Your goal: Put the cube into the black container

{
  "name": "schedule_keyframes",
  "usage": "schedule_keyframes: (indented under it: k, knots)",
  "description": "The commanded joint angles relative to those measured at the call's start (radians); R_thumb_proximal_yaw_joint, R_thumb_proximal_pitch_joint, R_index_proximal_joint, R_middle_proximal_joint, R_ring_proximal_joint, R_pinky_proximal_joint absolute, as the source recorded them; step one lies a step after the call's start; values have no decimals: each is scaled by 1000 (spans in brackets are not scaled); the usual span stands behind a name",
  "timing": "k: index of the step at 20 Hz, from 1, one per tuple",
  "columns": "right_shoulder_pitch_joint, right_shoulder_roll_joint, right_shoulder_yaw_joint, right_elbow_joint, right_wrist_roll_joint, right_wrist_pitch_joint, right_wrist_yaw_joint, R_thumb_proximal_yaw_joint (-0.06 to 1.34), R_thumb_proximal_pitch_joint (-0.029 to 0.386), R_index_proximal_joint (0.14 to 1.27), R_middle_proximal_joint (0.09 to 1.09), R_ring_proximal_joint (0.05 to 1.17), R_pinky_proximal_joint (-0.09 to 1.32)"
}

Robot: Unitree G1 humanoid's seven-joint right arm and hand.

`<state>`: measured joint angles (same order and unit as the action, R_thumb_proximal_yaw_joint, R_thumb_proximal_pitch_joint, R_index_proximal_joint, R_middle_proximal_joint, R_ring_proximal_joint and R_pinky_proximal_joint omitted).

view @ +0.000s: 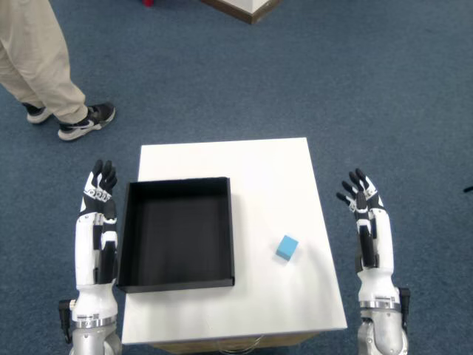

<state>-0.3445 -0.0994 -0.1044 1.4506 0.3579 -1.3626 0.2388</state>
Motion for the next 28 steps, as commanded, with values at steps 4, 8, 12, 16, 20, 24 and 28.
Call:
schedule_keyframes:
  k: [4,8,12,16,20,24,28]
  knots:
    - [-41,-12,-3,-33,-6,-41,-16,-22,137,181,176,256,285]
    - [-42,-12,-3,-28,-11,-42,-26,-21,131,178,172,238,234]
    - [-46,-13,-2,-25,-16,-35,-36,-19,126,178,168,224,195]
    - [-47,-14,-3,-21,-19,-30,-43,-17,123,179,167,214,167]
    - [-48,-15,-3,-16,-21,-19,-47,-17,120,181,165,207,148]
    - [-52,-14,-3,-19,-24,-17,-49,-17,117,184,166,204,138]
    - [-53,-14,-4,-22,-27,-25,-52,-17,118,182,165,202,133]
